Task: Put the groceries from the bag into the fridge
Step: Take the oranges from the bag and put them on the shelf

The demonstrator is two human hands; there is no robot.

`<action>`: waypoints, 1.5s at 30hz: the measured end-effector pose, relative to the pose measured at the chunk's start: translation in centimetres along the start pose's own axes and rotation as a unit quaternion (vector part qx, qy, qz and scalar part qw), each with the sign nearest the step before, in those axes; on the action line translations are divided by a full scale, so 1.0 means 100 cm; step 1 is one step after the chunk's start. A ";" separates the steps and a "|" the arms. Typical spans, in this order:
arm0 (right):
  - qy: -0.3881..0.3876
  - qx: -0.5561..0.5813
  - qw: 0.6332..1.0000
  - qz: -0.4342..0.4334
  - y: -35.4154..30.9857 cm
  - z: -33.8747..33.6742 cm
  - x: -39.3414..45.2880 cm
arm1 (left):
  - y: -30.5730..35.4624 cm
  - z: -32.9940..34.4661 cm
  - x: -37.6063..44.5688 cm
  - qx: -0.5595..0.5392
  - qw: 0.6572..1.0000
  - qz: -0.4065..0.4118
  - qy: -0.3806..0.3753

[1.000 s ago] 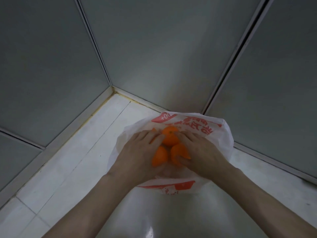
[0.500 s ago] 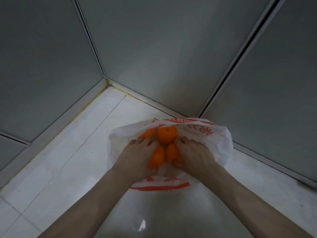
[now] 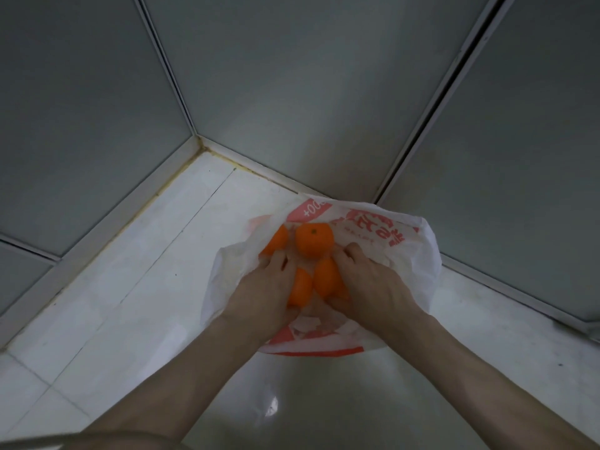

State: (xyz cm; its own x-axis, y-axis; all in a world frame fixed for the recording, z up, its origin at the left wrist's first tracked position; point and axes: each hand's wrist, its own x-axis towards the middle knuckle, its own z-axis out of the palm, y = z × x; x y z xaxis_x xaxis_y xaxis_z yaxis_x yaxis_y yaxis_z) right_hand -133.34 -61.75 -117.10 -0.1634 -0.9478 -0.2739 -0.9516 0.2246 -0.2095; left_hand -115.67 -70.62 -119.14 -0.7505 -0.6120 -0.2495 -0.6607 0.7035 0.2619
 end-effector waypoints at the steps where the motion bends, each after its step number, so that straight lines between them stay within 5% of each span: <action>1: -0.002 0.013 1.000 0.001 0.000 -0.004 -0.004 | 0.002 -0.002 -0.002 -0.013 1.000 -0.012 0.000; 14: 0.017 0.085 0.996 0.001 -0.037 -0.177 -0.103 | 0.090 -0.125 -0.111 -0.204 0.961 -0.152 0.105; 25: 0.093 0.090 0.991 0.023 -0.119 -0.428 -0.206 | 0.147 -0.388 -0.238 -0.261 0.934 -0.165 0.180; 34: 0.148 0.137 0.979 0.036 -0.218 -0.631 -0.308 | 0.206 -0.610 -0.367 -0.354 0.875 -0.175 0.282; 45: 0.237 0.238 0.937 -0.091 -0.312 -0.815 -0.379 | 0.254 -0.789 -0.489 -0.334 0.799 -0.229 0.445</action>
State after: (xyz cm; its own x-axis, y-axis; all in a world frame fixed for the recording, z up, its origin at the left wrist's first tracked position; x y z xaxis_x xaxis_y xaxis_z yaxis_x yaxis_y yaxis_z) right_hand -118.61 -51.30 -23.70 -0.2137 -0.9492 0.2309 -0.7689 0.0177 -0.6391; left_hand -96.96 -51.36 -26.79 0.0553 -0.9733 0.2227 -0.5073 0.1647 0.8459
